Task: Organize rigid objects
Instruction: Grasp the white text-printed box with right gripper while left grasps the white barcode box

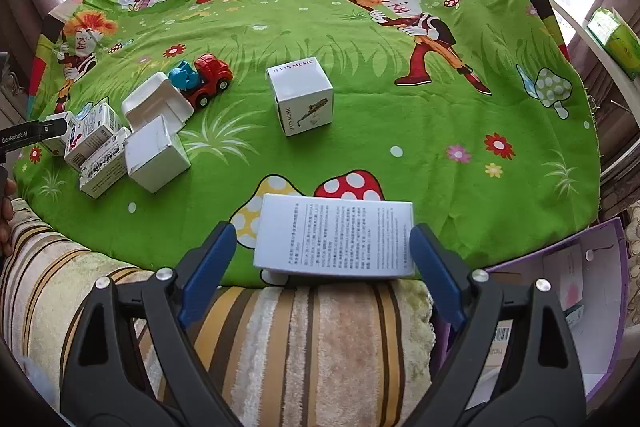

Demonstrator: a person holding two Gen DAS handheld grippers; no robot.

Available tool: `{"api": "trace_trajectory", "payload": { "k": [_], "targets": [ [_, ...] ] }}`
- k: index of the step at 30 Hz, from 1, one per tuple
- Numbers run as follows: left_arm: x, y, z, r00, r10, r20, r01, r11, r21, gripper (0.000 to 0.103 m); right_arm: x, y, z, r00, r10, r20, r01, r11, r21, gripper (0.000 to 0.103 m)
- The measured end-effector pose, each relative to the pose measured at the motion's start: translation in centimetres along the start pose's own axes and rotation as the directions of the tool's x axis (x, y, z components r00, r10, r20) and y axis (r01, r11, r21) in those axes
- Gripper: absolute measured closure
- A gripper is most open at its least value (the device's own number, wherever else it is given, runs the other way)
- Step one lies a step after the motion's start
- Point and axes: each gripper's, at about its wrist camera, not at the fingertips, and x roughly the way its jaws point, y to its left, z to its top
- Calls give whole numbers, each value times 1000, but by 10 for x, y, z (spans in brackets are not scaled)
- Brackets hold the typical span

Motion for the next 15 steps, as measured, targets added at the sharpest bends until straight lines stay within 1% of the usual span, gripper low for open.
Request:
{"api": "trace_trajectory", "payload": {
  "k": [3,5,7,10,11,15],
  "targets": [
    [7,-1,1,1000,7,-13,-7,1000,2,1,2,3,0,1000,-7,-8,7,1000,-9,12],
    [9,-1,0,1000,12,-10,-12,1000,4,4,2,3,0,1000,-17,-9,17,1000,-12,12],
    [11,-1,0,1000,11,-16,-11,1000,6,21,0,3,0,999,-41,3,41,999,-10,12],
    [15,0,-2,1000,3,-26,-3,1000,1,28,-1,1,-1,998,-59,8,59,998,-1,10],
    [15,0,-3,1000,1,-28,-1,1000,1,30,-1,0,-1,998,-60,5,60,998,2,10],
    [15,0,-4,1000,-2,-18,2,1000,2,31,8,0,0,999,-46,-30,46,999,-1,10]
  ]
}}
